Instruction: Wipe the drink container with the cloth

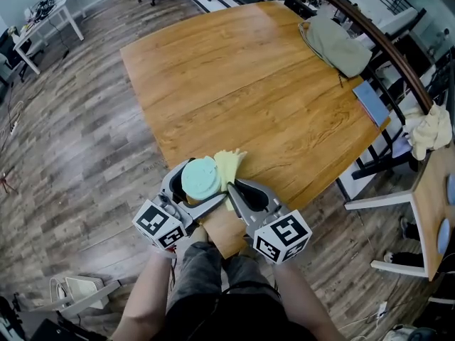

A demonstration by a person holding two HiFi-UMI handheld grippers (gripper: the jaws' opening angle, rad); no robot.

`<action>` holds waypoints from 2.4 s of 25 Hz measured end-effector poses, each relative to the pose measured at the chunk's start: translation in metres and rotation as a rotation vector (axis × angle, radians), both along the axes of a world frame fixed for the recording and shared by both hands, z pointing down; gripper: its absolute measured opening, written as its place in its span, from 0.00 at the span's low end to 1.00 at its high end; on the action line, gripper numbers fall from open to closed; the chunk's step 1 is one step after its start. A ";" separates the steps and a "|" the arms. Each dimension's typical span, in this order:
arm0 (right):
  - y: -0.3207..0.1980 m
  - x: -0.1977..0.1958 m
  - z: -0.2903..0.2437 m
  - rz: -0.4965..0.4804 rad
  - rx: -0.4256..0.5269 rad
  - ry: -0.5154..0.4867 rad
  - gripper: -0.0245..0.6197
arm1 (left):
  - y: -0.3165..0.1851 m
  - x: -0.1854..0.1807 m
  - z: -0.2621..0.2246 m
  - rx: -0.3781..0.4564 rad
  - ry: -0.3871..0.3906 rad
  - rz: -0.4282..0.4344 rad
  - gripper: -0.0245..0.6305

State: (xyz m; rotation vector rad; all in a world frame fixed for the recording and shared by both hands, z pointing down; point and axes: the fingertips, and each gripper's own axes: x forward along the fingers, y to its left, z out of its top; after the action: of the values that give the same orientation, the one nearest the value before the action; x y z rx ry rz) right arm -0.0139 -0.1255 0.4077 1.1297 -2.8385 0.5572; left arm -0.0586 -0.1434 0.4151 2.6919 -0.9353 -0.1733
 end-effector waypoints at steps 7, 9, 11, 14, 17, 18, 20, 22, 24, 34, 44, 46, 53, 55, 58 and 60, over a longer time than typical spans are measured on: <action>-0.010 -0.026 0.001 -0.015 0.007 0.045 0.09 | -0.009 -0.022 0.005 -0.057 0.100 0.019 0.73; -0.012 -0.031 0.006 -0.021 -0.002 0.068 0.09 | -0.011 -0.028 0.008 -0.060 0.086 0.019 0.73; -0.011 -0.036 0.016 -0.023 -0.016 0.100 0.09 | -0.011 -0.034 0.013 -0.064 0.059 0.015 0.73; -0.007 -0.036 0.030 -0.016 -0.043 0.124 0.09 | -0.011 -0.042 0.018 -0.085 0.069 0.032 0.73; -0.005 -0.029 0.048 0.000 -0.077 0.161 0.09 | -0.013 -0.045 0.019 -0.098 0.089 0.046 0.73; -0.004 -0.027 0.053 0.005 -0.088 0.171 0.09 | -0.014 -0.046 0.020 -0.101 0.096 0.049 0.73; -0.003 -0.022 0.063 0.021 -0.111 0.179 0.09 | -0.016 -0.048 0.020 -0.105 0.107 0.057 0.73; -0.001 -0.017 0.072 0.039 -0.131 0.185 0.09 | -0.016 -0.049 0.021 -0.109 0.115 0.064 0.73; 0.001 -0.012 0.081 0.055 -0.148 0.194 0.09 | -0.016 -0.050 0.022 -0.112 0.124 0.069 0.73; 0.005 0.010 0.117 0.130 -0.253 0.267 0.09 | -0.013 -0.054 0.023 -0.105 0.133 0.128 0.73; -0.011 -0.030 0.045 0.040 -0.182 0.137 0.09 | -0.001 -0.047 0.018 -0.021 0.058 0.240 0.73; -0.016 -0.041 0.023 0.012 -0.160 0.085 0.09 | 0.002 -0.044 0.016 -0.006 0.033 0.260 0.73; -0.029 -0.057 0.007 -0.022 -0.157 0.045 0.09 | 0.008 -0.044 0.017 0.019 -0.015 0.289 0.73; -0.031 -0.054 0.019 -0.011 -0.176 0.060 0.09 | 0.008 -0.045 0.017 0.018 -0.020 0.294 0.73; -0.031 -0.043 0.044 0.006 -0.210 0.114 0.09 | 0.009 -0.045 0.019 0.015 -0.029 0.303 0.73; -0.029 -0.035 0.060 0.018 -0.240 0.140 0.09 | 0.009 -0.045 0.019 0.014 -0.033 0.307 0.73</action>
State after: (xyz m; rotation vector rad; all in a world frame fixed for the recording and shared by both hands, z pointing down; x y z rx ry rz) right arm -0.0484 -0.1548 0.4680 1.1045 -2.5636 0.7640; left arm -0.1038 -0.1346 0.4338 2.8151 -0.5198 -0.0701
